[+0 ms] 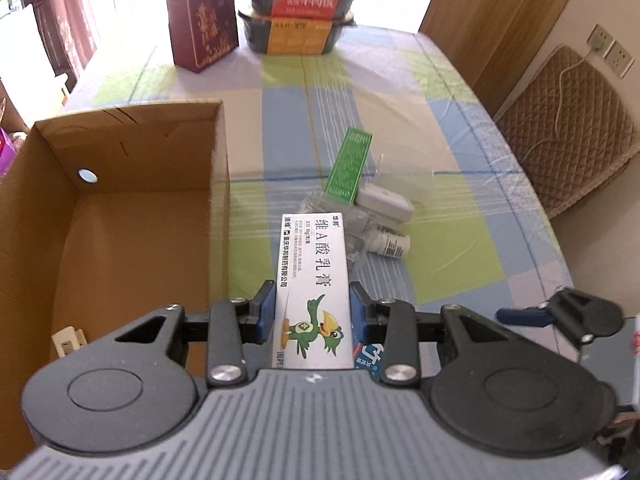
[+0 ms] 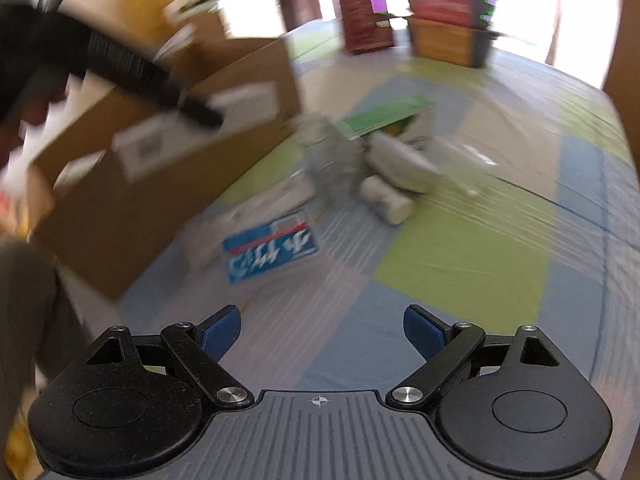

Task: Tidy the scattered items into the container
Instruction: 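Grasp the blue floss-pick case with the right gripper while the left gripper holds the ointment box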

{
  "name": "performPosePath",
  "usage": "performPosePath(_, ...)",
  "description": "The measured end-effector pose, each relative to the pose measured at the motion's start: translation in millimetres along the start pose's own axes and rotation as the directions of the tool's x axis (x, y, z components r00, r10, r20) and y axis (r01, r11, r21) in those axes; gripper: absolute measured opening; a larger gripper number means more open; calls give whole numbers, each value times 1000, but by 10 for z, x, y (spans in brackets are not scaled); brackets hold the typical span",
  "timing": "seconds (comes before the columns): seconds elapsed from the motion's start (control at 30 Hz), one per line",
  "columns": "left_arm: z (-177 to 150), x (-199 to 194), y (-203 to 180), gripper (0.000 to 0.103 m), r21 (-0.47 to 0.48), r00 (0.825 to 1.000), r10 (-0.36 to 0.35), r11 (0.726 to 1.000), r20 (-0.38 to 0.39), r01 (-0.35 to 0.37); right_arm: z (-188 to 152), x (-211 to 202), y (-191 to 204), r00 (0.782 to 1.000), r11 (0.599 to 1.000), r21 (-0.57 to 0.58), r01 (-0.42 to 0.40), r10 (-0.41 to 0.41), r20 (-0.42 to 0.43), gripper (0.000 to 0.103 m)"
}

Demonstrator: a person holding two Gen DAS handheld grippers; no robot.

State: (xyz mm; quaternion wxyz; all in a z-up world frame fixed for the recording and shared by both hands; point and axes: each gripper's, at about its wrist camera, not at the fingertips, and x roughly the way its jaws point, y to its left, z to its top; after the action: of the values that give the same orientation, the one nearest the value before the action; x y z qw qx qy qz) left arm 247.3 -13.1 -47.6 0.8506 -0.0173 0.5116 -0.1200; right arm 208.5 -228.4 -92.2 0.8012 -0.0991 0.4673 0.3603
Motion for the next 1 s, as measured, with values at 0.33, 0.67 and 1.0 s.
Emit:
performPosePath(0.33,118,-140,66,33,47,999,-33,998,26,32,49,156,77,997,989,-127,-74,73,-17,94)
performPosePath(0.67,186,-317,190,33,64,997,-46,997,68,42,175,279,111,996,988,-132,-85,84,-9,94)
performPosePath(1.0,110,-719,548,33,23,992,-2,1000,124,-1,348,562,225,998,976,-208,-67,64,-20,94)
